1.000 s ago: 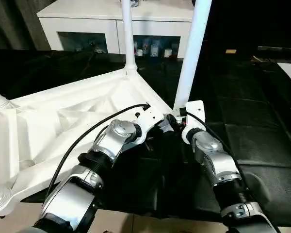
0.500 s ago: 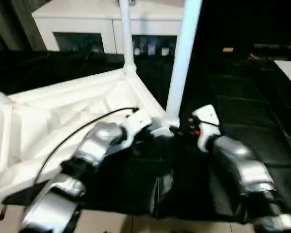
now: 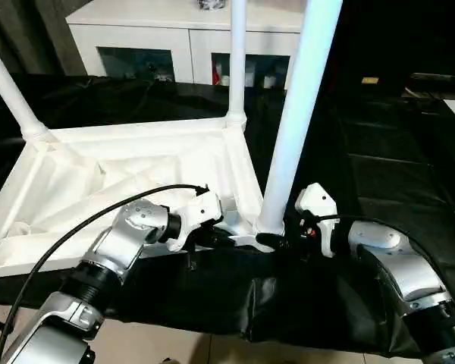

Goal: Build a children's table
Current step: Rotate leg to tighten

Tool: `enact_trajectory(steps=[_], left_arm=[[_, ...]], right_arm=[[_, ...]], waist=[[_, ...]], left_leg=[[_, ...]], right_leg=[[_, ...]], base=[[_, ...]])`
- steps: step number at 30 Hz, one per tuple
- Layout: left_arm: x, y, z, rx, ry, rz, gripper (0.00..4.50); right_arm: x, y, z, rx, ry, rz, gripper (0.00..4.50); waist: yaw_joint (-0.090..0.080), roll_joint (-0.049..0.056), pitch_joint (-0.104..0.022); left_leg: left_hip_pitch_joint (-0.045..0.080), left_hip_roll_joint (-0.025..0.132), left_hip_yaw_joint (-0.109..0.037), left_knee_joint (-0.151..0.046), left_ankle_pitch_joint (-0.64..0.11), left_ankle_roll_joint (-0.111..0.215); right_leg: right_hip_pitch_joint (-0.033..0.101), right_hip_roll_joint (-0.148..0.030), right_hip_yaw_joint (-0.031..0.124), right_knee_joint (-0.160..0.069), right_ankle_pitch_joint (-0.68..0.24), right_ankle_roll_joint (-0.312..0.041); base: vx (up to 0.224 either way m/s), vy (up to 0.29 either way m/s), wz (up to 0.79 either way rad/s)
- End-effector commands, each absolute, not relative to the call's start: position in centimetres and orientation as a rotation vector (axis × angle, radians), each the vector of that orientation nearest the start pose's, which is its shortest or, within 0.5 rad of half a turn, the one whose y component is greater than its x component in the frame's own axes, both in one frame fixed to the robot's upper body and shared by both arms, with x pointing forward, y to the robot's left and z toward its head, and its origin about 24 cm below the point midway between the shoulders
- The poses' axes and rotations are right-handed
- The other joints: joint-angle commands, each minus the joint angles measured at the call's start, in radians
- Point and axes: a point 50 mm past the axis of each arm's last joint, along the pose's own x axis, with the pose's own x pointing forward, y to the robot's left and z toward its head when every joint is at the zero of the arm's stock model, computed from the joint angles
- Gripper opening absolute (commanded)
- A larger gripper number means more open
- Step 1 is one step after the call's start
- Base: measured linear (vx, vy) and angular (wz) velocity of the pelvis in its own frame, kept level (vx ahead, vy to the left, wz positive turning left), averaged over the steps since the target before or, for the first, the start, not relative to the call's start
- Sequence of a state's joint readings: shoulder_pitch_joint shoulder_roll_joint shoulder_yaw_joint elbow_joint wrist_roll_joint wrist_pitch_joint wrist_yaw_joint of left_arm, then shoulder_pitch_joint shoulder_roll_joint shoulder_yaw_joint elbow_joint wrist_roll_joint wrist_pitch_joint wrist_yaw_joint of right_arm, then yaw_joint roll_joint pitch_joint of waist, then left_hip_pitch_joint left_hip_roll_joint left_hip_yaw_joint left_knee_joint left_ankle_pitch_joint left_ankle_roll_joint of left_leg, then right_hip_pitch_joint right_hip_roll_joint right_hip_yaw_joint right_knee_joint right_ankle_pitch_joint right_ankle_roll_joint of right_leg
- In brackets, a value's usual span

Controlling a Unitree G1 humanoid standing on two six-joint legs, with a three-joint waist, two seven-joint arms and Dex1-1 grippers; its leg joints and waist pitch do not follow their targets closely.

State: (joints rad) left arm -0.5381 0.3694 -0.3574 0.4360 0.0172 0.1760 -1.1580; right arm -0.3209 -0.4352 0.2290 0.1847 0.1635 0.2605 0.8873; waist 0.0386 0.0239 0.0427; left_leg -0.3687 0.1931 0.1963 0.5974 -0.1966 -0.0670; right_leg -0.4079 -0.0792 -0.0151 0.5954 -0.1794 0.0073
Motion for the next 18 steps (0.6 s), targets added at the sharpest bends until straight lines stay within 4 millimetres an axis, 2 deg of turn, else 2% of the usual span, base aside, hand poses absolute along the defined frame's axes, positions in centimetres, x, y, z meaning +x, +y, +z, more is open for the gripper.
enact_trajectory(steps=[1, 8, 16, 17, 18], left_arm=[[29.93, 10.71, 5.57, 0.425, 0.408, -1.423, 0.0], [29.98, 10.72, 5.66, 0.426, 0.41, -1.418, 0.0], [29.97, 10.8, 5.54, 0.431, 0.418, -1.412, 0.0], [30.01, 10.84, 5.49, 0.432, 0.42, -1.404, 0.0], [30.37, 10.89, 5.31, 0.442, 0.423, -1.357, 0.0]], right_arm=[[28.67, -14.68, 5.55, -0.246, 0.318, 1.044, 3.41], [28.64, -14.61, 5.33, -0.237, 0.316, 1.05, 2.83], [28.64, -14.42, 5.18, -0.227, 0.313, 1.051, 2.69], [28.7, -14.42, 5.16, -0.225, 0.308, 1.039, 2.68], [29.24, -14.56, 4.88, -0.228, 0.305, 0.952, 2.68]], waist=[[-0.003, -0.012, -0.061], [-0.004, -0.012, -0.06], [-0.004, -0.011, -0.061], [-0.004, -0.012, -0.061], [-0.006, -0.013, -0.061]], left_leg=[[0.01, 0.029, -0.01, -0.069, -0.152, 0.074], [0.01, 0.029, -0.011, -0.07, -0.169, 0.067], [0.01, 0.028, -0.011, -0.068, -0.159, 0.072], [0.01, 0.028, -0.01, -0.068, -0.159, 0.072], [0.009, 0.028, -0.01, -0.068, -0.159, 0.07]], right_leg=[[0.047, -0.042, 0.023, -0.053, -0.09, -0.254], [0.048, -0.042, 0.022, -0.056, -0.125, -0.249], [0.049, -0.042, 0.022, -0.055, -0.109, -0.254], [0.049, -0.041, 0.022, -0.055, -0.11, -0.254], [0.049, -0.042, 0.022, -0.055, -0.114, -0.254]], base=[[0.0, 0.0, 0.0], [0.0, 0.0, 0.0], [0.0, 0.0, 0.0], [0.0, 0.0, 0.0], [0.0, 0.0, 0.0]])
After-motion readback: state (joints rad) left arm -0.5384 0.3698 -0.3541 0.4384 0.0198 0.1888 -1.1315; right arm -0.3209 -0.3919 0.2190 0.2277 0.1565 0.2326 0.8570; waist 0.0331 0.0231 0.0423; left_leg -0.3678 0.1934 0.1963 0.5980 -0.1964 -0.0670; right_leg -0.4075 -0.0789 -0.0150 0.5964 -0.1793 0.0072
